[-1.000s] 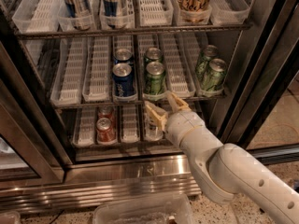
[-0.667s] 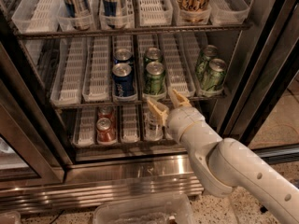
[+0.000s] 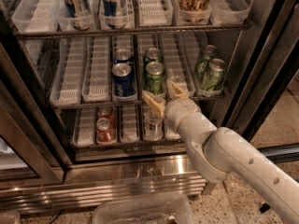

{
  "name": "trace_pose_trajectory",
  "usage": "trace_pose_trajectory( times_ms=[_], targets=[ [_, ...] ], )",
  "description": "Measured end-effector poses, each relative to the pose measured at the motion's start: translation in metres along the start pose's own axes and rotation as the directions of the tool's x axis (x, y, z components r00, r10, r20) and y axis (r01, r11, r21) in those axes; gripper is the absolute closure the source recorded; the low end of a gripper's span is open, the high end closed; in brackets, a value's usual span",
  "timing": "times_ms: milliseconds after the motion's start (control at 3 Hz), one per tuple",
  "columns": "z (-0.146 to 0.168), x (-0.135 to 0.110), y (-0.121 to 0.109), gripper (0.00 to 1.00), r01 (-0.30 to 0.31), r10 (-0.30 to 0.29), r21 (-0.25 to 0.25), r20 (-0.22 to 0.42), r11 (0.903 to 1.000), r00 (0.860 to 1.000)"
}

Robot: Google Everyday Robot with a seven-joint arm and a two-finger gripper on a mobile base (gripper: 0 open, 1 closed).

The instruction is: Pick green can from middle shelf of fridge

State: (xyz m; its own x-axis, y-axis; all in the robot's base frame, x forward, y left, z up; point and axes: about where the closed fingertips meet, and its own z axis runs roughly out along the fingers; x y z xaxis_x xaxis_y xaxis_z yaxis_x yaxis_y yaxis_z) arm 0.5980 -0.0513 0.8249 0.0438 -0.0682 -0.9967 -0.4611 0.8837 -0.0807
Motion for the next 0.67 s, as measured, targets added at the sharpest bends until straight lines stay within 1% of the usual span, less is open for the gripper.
trace_pose_trajectory(
  times_ms=[667],
  targets=[
    [0.0195, 0.0036, 0.0043, 0.35, -0.011, 0.012, -0.029, 0.012, 0.9995, 1.0]
  ],
)
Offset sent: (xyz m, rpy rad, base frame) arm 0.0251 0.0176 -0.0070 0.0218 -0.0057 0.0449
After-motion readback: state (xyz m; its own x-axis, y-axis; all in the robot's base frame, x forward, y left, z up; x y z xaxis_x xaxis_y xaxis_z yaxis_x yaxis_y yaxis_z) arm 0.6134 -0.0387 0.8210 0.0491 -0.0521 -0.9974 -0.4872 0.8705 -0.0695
